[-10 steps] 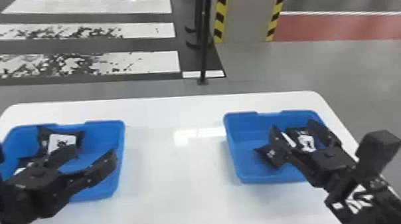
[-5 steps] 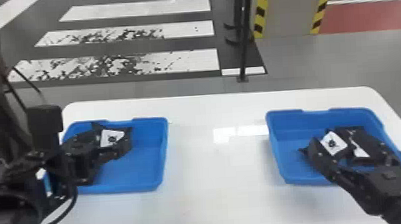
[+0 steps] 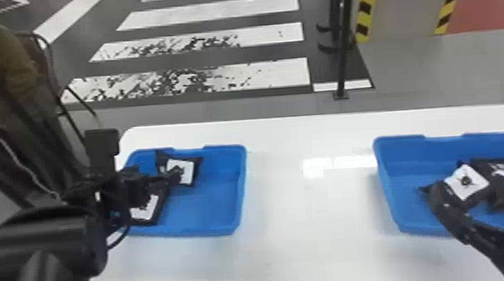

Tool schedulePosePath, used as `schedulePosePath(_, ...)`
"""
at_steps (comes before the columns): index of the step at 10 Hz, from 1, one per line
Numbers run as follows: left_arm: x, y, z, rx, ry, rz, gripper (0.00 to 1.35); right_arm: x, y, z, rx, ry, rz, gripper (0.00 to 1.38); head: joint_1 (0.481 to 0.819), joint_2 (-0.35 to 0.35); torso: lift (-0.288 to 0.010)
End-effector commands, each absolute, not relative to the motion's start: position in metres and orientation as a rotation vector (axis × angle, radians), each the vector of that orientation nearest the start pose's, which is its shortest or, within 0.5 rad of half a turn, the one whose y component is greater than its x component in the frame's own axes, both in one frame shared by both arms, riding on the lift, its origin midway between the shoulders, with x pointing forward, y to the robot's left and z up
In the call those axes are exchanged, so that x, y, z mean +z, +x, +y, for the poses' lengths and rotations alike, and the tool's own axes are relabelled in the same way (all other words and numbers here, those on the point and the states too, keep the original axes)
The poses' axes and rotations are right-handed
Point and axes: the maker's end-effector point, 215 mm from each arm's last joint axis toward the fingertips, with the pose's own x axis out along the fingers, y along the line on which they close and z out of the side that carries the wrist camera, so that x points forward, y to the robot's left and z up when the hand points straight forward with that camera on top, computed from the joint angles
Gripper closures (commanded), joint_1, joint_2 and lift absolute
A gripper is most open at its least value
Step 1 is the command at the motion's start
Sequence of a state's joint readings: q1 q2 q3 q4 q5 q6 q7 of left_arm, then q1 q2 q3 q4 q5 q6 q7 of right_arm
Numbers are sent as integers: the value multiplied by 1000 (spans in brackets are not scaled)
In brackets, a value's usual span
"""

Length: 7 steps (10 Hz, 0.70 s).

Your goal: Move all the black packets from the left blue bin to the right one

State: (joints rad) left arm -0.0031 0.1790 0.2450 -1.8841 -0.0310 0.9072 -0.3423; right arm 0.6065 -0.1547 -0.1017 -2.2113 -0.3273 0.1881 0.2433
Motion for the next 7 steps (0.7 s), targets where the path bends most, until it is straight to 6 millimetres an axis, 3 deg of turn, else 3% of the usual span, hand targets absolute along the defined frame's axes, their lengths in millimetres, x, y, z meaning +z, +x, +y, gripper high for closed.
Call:
schedulePosePath(1, -415, 549, 373, -21, 30, 602, 176, -335, 411, -219, 272, 166, 138, 134, 695, 171, -140)
schedulePosePath(7, -432, 592, 396, 29, 56, 651, 173, -345, 409, -216, 280, 194, 165, 134, 695, 192, -140)
